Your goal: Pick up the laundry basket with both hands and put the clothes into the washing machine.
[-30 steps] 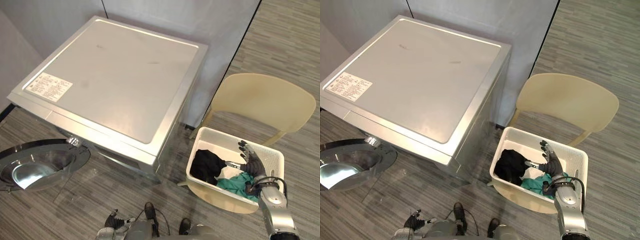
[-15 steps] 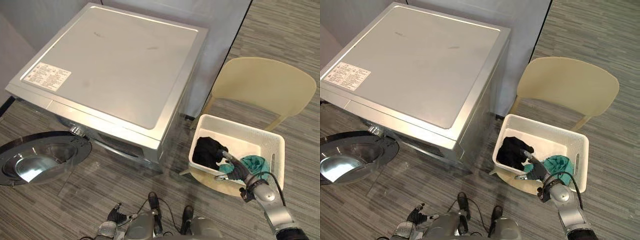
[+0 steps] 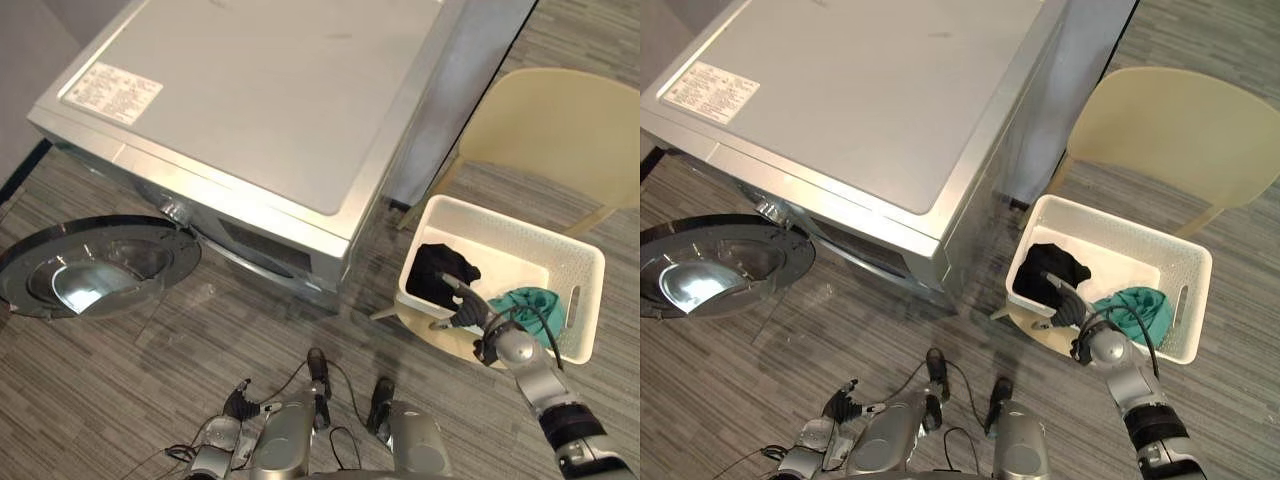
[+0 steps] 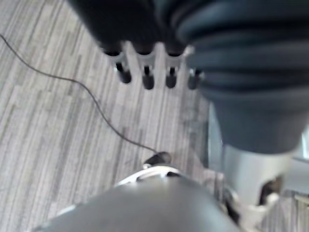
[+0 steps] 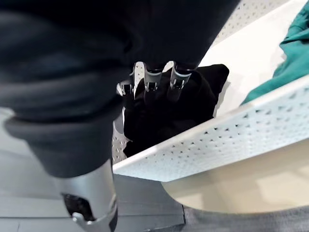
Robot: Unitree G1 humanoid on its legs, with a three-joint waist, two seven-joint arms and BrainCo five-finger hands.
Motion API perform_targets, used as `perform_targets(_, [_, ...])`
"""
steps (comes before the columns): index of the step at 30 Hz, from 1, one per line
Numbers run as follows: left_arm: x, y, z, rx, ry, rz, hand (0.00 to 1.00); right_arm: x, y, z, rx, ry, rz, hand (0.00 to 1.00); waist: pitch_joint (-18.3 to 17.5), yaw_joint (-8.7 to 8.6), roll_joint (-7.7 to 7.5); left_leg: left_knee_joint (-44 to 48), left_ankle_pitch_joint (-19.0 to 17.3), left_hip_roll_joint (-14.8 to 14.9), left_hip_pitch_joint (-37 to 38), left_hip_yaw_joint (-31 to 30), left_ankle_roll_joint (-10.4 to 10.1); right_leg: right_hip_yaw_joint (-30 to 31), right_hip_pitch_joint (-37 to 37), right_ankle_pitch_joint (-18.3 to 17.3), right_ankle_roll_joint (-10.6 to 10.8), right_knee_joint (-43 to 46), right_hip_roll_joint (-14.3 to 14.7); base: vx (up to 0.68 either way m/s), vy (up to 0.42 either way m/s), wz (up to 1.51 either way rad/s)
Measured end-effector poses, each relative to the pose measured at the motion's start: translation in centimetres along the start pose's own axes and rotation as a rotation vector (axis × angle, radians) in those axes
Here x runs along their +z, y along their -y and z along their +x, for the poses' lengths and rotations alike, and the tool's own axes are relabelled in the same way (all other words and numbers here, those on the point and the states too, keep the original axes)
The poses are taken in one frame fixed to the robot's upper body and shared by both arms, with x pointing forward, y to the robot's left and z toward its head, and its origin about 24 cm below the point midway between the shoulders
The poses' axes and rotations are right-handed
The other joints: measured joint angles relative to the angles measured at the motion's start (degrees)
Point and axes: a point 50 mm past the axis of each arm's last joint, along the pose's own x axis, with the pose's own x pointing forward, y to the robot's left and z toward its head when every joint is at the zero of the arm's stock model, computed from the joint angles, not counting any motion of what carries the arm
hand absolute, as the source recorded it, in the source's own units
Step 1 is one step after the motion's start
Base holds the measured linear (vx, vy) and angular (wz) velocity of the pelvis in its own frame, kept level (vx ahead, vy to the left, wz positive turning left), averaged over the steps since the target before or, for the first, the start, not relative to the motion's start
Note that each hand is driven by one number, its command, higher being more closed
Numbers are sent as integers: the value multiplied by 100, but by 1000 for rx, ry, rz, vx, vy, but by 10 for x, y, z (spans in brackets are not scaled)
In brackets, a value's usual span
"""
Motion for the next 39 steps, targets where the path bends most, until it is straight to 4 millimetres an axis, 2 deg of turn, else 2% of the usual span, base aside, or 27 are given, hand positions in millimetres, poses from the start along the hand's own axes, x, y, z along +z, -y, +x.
perform_targets(2, [3, -1, 1, 16, 7, -1, 0, 5, 7, 3, -57, 9, 11, 0, 42, 5, -11, 45, -28, 0, -66, 0, 153, 9, -135, -64, -32, 137, -18, -21, 3, 0])
perform_targets(8, [9, -6, 3, 35, 18, -14, 0, 5, 33, 2, -191, 13, 60, 0, 132, 14, -85, 107, -22, 2, -230, -2, 185, 7, -298, -123, -64, 282, -46, 23, -16, 1])
perform_targets(13, [11, -9, 4, 46, 24, -21, 0, 12, 61, -4, -330, 47, 100, 0, 165, -33, -134, 311, -97, 39, -415, -2, 289, 17, -405, -170, -58, 303, -35, 66, -25, -2])
perform_targets(16, [10, -12, 4, 60, 22, -45, 0, 10, 68, -6, -359, 44, 117, 0, 207, -28, -202, 406, -143, 71, -431, 2, 351, 28, -384, -170, -58, 285, -13, 68, -18, -7])
perform_targets(19, [15, -13, 4, 63, 42, -53, 0, 12, 74, -5, -393, 51, 120, 0, 209, -42, -204, 452, -163, 77, -505, 2, 374, 32, -425, -170, -58, 269, -10, 31, 1, -1])
perform_targets(29, [30, -15, 6, 68, 90, -70, 0, 17, 73, 1, -385, 57, 120, 0, 274, -26, -253, 456, -164, 81, -675, 0, 375, 22, -607, -171, -58, 307, -14, 0, 0, 0])
perform_targets(34, [32, -15, 6, 69, 98, -68, 0, 10, 61, 7, -355, 6, 155, 0, 275, -10, -254, 455, -164, 80, -708, -3, 375, 15, -635, -171, -59, 310, -16, 0, 0, 0])
perform_targets(39, [33, -15, 6, 72, 103, -68, 0, 2, 58, 13, -340, -50, 166, 0, 280, -7, -252, 455, -163, 67, -753, -9, 375, 3, -687, -190, -69, 363, -36, 22, 3, 1])
